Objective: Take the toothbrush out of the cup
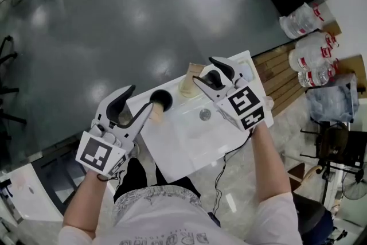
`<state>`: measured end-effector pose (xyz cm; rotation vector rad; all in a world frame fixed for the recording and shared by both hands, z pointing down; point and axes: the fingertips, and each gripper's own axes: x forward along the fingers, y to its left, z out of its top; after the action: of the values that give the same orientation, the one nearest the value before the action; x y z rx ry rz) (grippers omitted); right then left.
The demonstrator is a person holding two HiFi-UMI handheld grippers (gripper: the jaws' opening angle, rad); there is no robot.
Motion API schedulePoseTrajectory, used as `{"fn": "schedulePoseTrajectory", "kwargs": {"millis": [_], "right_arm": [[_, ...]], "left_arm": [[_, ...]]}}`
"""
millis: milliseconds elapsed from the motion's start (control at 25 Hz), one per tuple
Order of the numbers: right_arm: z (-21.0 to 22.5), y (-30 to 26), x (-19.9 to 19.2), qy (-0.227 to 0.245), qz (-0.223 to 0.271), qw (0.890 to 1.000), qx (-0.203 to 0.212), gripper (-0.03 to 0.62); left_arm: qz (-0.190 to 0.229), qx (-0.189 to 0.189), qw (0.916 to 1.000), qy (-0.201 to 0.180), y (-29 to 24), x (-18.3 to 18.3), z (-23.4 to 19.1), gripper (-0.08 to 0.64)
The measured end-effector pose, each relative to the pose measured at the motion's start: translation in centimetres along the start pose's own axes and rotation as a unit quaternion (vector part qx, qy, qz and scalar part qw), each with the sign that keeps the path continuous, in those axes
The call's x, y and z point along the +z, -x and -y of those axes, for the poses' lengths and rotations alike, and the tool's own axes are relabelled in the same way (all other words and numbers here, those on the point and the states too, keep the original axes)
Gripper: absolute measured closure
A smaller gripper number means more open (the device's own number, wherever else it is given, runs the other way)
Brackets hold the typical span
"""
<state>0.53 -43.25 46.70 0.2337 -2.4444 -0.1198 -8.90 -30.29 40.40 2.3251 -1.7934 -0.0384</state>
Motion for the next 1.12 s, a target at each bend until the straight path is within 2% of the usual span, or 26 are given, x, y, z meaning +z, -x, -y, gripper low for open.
{"fn": "schedulePoseTrajectory", "kwargs": {"millis": [240, 640, 880, 1120], "right_arm": [[0.0, -1.6, -1.4, 0.04, -0.043, 0.997, 0.048, 0.316], [0.0, -4.0, -2.9, 0.103, -0.105, 0.982, 0.115, 0.367], [-0.8, -4.7, -4.2, 0.136, -0.147, 0.969, 0.148, 0.402], [-1.4, -5.3, -4.8, 0.148, -0.163, 0.962, 0.159, 0.46]], "left_arm": [[0.0, 0.012, 0.9999, 0.006, -0.9, -0.5, -0.4, 0.333], [-0.005, 0.023, 0.9996, 0.014, -1.8, -1.3, -0.8, 0.333], [-0.012, 0.031, 0.9993, 0.017, -1.3, -2.0, -1.1, 0.333], [-0.017, 0.035, 0.9991, 0.02, -0.4, -2.8, -1.2, 0.333]]}}
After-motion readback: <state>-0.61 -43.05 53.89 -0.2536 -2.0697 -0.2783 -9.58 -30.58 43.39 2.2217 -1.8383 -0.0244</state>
